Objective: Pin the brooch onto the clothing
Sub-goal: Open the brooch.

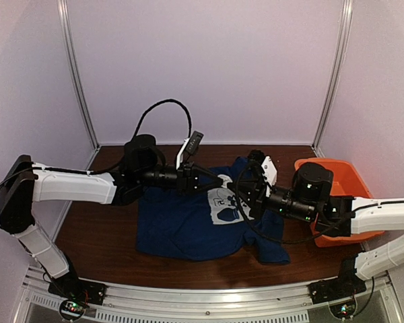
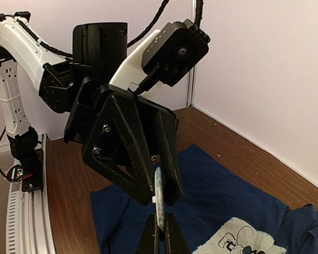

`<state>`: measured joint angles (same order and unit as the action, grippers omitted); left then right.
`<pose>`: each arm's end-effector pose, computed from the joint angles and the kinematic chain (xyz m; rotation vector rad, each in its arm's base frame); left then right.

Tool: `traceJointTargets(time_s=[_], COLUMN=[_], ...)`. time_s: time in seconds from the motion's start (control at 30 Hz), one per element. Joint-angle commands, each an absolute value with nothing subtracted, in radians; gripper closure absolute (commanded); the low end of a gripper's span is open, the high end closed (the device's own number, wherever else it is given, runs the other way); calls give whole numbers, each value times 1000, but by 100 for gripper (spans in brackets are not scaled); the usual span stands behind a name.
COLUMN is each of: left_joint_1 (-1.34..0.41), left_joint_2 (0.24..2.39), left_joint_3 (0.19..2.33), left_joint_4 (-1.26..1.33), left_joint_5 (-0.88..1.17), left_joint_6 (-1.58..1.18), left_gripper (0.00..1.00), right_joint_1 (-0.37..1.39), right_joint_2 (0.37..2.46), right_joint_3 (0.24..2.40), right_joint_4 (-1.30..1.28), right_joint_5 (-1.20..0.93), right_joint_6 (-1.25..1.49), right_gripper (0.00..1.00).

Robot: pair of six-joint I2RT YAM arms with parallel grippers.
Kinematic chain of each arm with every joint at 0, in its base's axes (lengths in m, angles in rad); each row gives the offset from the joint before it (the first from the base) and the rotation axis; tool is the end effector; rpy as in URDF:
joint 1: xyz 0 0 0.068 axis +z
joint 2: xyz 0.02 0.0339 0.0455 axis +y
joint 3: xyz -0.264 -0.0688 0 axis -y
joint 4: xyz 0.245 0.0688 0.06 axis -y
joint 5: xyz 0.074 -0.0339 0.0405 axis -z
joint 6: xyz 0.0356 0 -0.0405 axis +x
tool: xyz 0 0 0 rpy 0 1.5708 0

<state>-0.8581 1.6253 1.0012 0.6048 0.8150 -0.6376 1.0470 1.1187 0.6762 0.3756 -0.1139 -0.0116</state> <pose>0.2201 -0.2944 0.2807 0.9334 1.6658 -1.7294 0.1270 0.2279 0.2930 -0.9422 1.4300 0.8762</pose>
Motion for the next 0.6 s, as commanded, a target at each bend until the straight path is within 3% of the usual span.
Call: traceJointTargets(time_s=[0.0,0.23,0.37,0.57], left_joint_1=[-853,-853,-853,-854], left_joint_2=[1629,1631,1631,1638], left_joint_3=[992,995,998,1017], left_joint_4=[622,621,623,637], left_joint_5=[798,809,819,883], left_joint_6=[-626,-626,-626,-629], left_gripper=[83,92,91,73], right_joint_1=[1067,1080,1081,1081], right_joint_2=[1137,1158,1166,1188], right_joint_3=[672,689,693,715], right_joint_4=[406,413,422,395], right_joint_5=[-84,-45,-21,78], right_joint_6=[0,0,0,48], right_gripper=[100,100,100,100])
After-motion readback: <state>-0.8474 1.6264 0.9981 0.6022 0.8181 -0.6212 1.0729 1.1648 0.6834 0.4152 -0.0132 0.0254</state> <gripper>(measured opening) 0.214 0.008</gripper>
